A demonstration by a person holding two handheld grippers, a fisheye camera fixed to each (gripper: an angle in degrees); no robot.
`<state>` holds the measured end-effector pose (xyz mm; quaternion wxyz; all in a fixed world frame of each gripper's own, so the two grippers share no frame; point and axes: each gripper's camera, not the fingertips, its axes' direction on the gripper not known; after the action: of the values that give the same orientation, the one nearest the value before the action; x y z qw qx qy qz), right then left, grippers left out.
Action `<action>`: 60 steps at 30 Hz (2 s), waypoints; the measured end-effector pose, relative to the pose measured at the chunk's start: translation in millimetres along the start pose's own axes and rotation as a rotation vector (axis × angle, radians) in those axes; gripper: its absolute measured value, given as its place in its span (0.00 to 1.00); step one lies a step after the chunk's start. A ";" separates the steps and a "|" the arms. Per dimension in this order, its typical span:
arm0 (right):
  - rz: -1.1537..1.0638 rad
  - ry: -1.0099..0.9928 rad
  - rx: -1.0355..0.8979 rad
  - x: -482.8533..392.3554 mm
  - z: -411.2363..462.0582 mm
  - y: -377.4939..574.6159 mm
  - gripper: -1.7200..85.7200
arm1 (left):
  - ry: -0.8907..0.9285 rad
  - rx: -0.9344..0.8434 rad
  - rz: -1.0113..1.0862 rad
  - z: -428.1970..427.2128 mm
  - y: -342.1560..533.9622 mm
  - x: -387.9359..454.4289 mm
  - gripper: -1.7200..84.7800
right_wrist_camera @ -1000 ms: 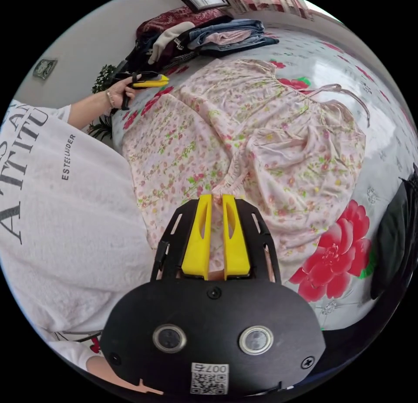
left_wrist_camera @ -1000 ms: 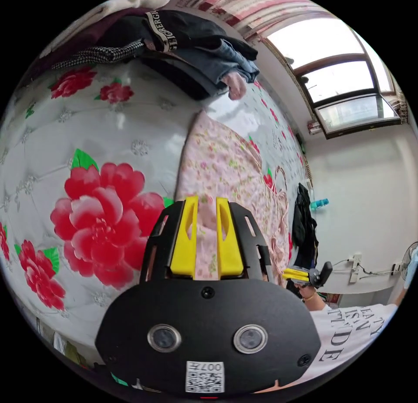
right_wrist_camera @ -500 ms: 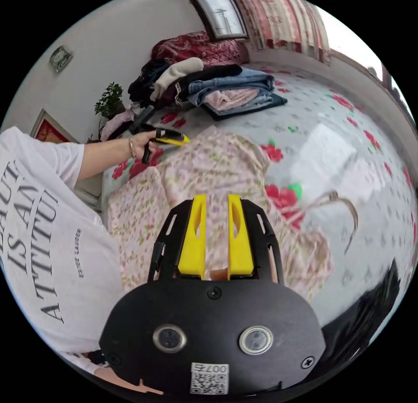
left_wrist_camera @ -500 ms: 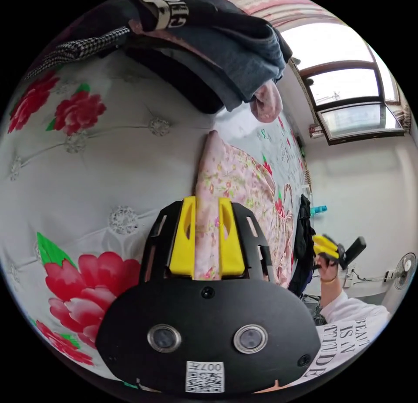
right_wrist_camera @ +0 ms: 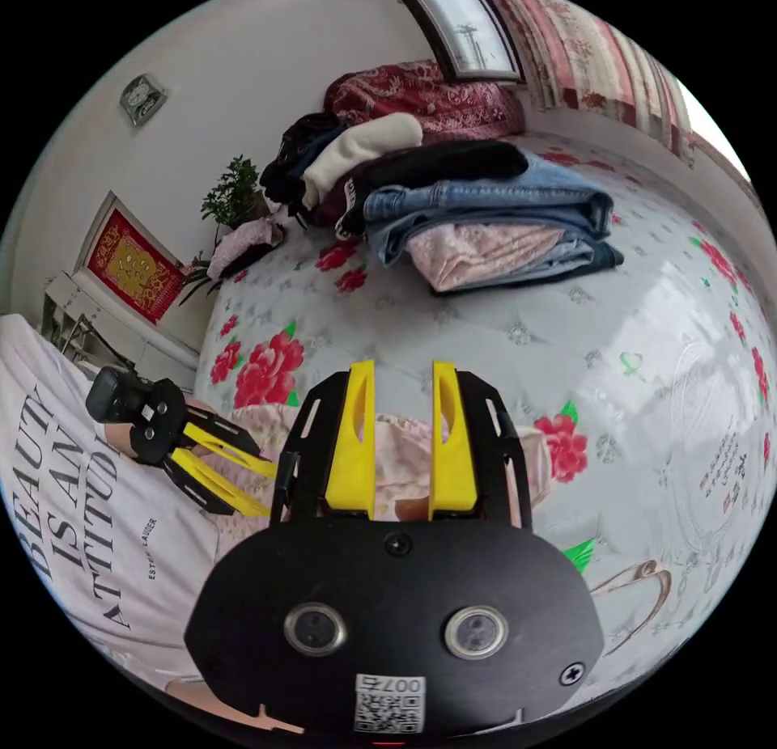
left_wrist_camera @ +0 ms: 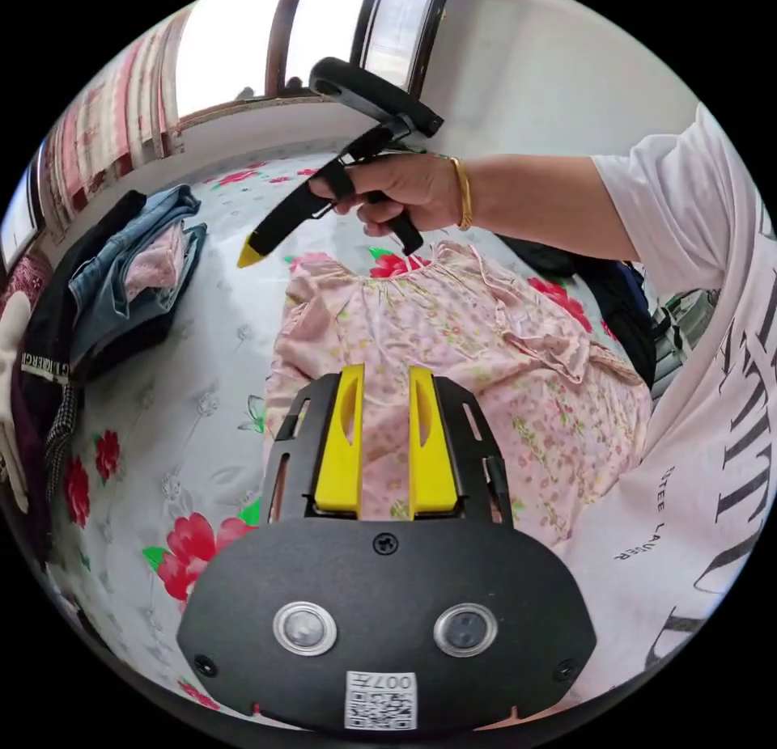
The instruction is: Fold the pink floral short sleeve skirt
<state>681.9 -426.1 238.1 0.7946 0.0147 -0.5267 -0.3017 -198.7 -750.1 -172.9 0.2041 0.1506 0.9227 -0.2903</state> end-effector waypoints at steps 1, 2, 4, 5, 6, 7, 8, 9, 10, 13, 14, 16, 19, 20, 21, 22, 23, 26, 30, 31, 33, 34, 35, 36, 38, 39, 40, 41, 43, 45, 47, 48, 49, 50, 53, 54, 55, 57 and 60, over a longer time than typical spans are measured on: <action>-0.002 0.000 -0.022 -0.8 2.7 6.5 0.10 | 0.012 0.011 -0.012 -2.7 7.7 4.2 0.11; -0.017 0.007 -0.061 -3.7 7.1 18.8 0.10 | 0.029 0.030 -0.033 -7.2 15.6 3.7 0.11; -0.045 0.038 -0.107 -7.7 11.3 30.3 0.10 | 0.030 0.052 -0.091 -13.1 27.3 -6.7 0.10; -0.060 0.045 -0.128 -8.6 13.3 32.3 0.10 | 0.011 0.054 -0.147 -14.4 35.0 -19.6 0.10; -0.080 0.036 -0.147 -8.8 15.3 30.2 0.09 | 0.003 0.050 -0.176 -14.0 38.5 -27.2 0.10; -0.089 0.036 -0.152 -8.5 16.3 28.1 0.09 | -0.004 0.028 -0.231 -12.0 43.5 -43.4 0.10; -0.095 0.050 -0.154 -6.3 18.4 23.4 0.09 | -0.006 0.015 -0.281 -10.6 46.5 -59.1 0.10; -0.087 0.066 -0.157 -1.2 22.3 18.5 0.09 | -0.004 0.016 -0.296 -10.2 47.5 -65.8 0.11; -0.079 0.065 -0.162 2.1 25.1 16.3 0.08 | 0.001 0.020 -0.321 -8.0 49.0 -78.1 0.11; -0.027 0.001 -0.224 18.1 49.2 13.8 0.06 | 0.057 -0.031 -0.379 10.8 49.3 -102.6 0.11; -0.009 -0.006 -0.252 21.4 57.2 17.9 0.05 | 0.077 -0.057 -0.392 19.1 48.9 -107.4 0.11; -0.010 -0.001 -0.226 21.2 53.1 28.2 0.03 | 0.088 -0.092 -0.395 28.4 48.2 -110.3 0.12; -0.067 -0.044 -0.109 9.9 14.1 50.5 0.02 | 0.068 -0.065 -0.397 20.9 49.7 -110.3 0.12; -0.081 -0.065 -0.077 7.1 -0.9 60.8 0.02 | 0.071 -0.047 -0.404 16.1 52.2 -111.8 0.12; -0.073 -0.067 -0.068 8.5 -10.8 68.5 0.02 | 0.073 -0.041 -0.412 14.3 53.7 -113.4 0.12; -0.061 -0.059 -0.070 10.9 -14.2 70.6 0.02 | 0.081 -0.030 -0.426 12.3 57.0 -117.7 0.12; -0.036 -0.039 -0.083 17.9 -18.4 71.1 0.02 | 0.094 -0.027 -0.434 13.0 59.3 -122.8 0.12; 0.032 0.030 -0.144 41.4 -20.9 55.7 0.03 | 0.131 -0.053 -0.461 18.5 54.3 -137.3 0.11; 0.137 0.073 -0.075 69.7 -27.4 22.3 0.04 | 0.167 -0.029 -0.501 18.2 38.4 -152.0 0.10; 0.152 0.072 -0.065 73.8 -26.2 17.6 0.04 | 0.188 -0.026 -0.502 21.8 33.7 -155.9 0.10; 0.181 0.087 -0.079 90.4 -8.0 3.6 0.05 | 0.210 -0.062 -0.511 34.3 28.1 -161.1 0.09; 0.178 0.099 -0.105 94.1 0.4 2.0 0.05 | 0.216 -0.094 -0.515 43.9 25.4 -163.3 0.08; 0.188 0.130 -0.185 102.3 20.1 1.5 0.04 | 0.204 -0.123 -0.525 51.8 24.0 -164.8 0.06; 0.199 0.137 -0.255 108.3 36.7 4.2 0.04 | 0.195 -0.116 -0.530 52.7 23.6 -165.4 0.05; 0.181 0.188 -0.175 104.5 27.6 9.0 0.03 | 0.187 -0.125 -0.544 52.7 21.2 -167.7 0.02; 0.180 0.213 -0.167 102.0 21.5 9.3 0.03 | 0.180 -0.118 -0.541 50.4 20.5 -167.4 0.02; 0.174 0.218 -0.158 100.1 18.4 9.3 0.02 | 0.162 -0.094 -0.530 43.8 20.0 -165.7 0.01; 0.147 0.207 -0.131 95.1 11.6 9.7 0.02 | 0.152 -0.074 -0.524 37.6 20.8 -163.9 0.01; 0.107 0.190 -0.084 87.1 1.1 10.8 0.02 | 0.144 -0.050 -0.519 29.4 23.2 -160.7 0.01; 0.098 0.181 -0.065 85.3 -6.5 11.3 0.02 | 0.135 -0.028 -0.524 21.9 26.5 -157.1 0.01; 0.111 0.184 -0.051 90.1 -8.9 10.9 0.02 | 0.113 -0.002 -0.513 13.7 29.1 -151.1 0.01; 0.123 0.189 -0.047 94.7 -7.5 9.4 0.02 | 0.110 -0.002 -0.513 13.0 29.4 -150.2 0.01; 0.128 0.189 -0.053 97.2 -5.1 7.8 0.02 | 0.114 -0.008 -0.514 13.6 29.9 -149.4 0.01; 0.133 0.186 -0.083 102.3 3.4 3.9 0.02 | 0.126 -0.021 -0.522 16.0 30.2 -149.9 0.01; 0.120 0.151 -0.189 110.7 33.4 -2.6 0.02 | 0.119 -0.008 -0.527 14.1 30.3 -148.7 0.01; 0.106 0.151 -0.213 109.5 41.0 -3.6 0.02 | 0.120 -0.001 -0.527 12.7 30.0 -148.2 0.01; 0.093 0.167 -0.205 106.9 41.3 -3.9 0.02 | 0.125 0.013 -0.525 9.9 29.6 -146.8 0.01; 0.044 0.221 -0.150 94.5 30.7 -4.1 0.02 | 0.130 0.027 -0.511 5.8 29.2 -142.6 0.01; 0.016 0.174 -0.033 80.3 -7.3 1.3 0.02 | 0.120 0.042 -0.451 -3.5 29.4 -128.2 0.01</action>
<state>709.8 -466.9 301.8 0.8398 0.0235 -0.4507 -0.3017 -76.4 -745.4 -124.8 0.0755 -0.0382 0.9373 -0.3381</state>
